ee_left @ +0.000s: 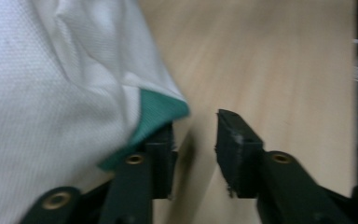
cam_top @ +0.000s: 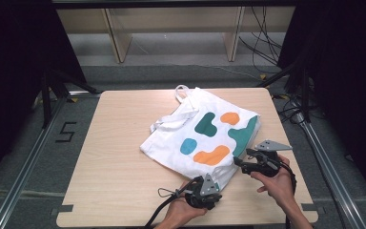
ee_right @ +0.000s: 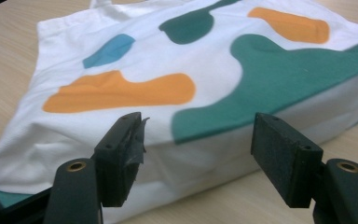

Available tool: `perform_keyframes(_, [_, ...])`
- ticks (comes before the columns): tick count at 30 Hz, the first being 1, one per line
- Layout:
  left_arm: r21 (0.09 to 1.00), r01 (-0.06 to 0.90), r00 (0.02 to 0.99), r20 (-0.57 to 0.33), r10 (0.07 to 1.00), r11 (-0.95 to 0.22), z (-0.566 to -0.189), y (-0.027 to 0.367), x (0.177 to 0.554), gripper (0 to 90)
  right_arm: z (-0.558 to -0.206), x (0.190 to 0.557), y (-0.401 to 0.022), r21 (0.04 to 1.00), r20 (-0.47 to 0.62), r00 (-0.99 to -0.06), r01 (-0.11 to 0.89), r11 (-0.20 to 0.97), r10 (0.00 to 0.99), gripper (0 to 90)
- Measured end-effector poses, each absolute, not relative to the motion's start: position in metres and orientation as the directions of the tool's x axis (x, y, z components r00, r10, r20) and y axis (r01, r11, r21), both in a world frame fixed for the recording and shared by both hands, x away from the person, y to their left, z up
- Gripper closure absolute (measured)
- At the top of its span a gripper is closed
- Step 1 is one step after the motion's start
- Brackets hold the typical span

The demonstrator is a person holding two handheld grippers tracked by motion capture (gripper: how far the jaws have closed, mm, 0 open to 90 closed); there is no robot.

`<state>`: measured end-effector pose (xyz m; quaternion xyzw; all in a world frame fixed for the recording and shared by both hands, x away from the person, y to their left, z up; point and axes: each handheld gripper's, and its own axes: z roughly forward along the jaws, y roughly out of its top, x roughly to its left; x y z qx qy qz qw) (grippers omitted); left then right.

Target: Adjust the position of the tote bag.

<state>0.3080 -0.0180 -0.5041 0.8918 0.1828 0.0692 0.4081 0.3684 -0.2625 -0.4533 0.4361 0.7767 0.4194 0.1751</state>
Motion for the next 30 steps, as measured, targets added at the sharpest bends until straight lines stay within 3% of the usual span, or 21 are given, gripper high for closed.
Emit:
perform_keyframes(3, [0.774,0.27,0.927,-0.048,0.373,-0.572,-0.482,0.01,0.302,53.7,-0.453,0.365,-0.257,0.803,0.075,-0.568,0.522,0.288,0.82,35.0])
perform_keyframes(5, [0.796,0.309,0.896,-0.06,0.441,-0.52,-0.468,0.036,0.303,50.9,-0.453,0.364,-0.256,0.797,0.091,-0.552,0.54,0.272,0.829,35.0])
perform_keyframes(8, [0.809,0.327,0.837,-0.007,0.548,-0.489,-0.454,0.083,0.327,48.3,-0.453,0.365,-0.259,0.801,0.063,-0.557,0.523,0.292,0.828,35.1])
perform_keyframes(10, [0.821,0.388,0.749,-0.017,0.663,-0.418,-0.452,0.115,0.35,47.1,-0.452,0.365,-0.26,0.802,0.073,-0.558,0.526,0.284,0.826,35.2])
perform_keyframes(14, [0.814,0.439,0.66,-0.005,0.751,-0.381,-0.462,0.162,0.394,46.9,-0.451,0.362,-0.26,0.803,0.049,-0.564,0.514,0.303,0.825,35.7])
perform_keyframes(23, [0.753,0.53,0.569,0.027,0.822,-0.391,-0.483,0.175,0.448,37.3,-0.451,0.357,-0.264,0.805,0.053,-0.553,0.516,0.293,0.832,35.8])
perform_keyframes(30, [0.722,0.594,0.568,-0.064,0.821,-0.354,-0.496,0.176,0.477,36.7,-0.456,0.354,-0.267,0.798,0.049,-0.567,0.517,0.31,0.822,35.7])
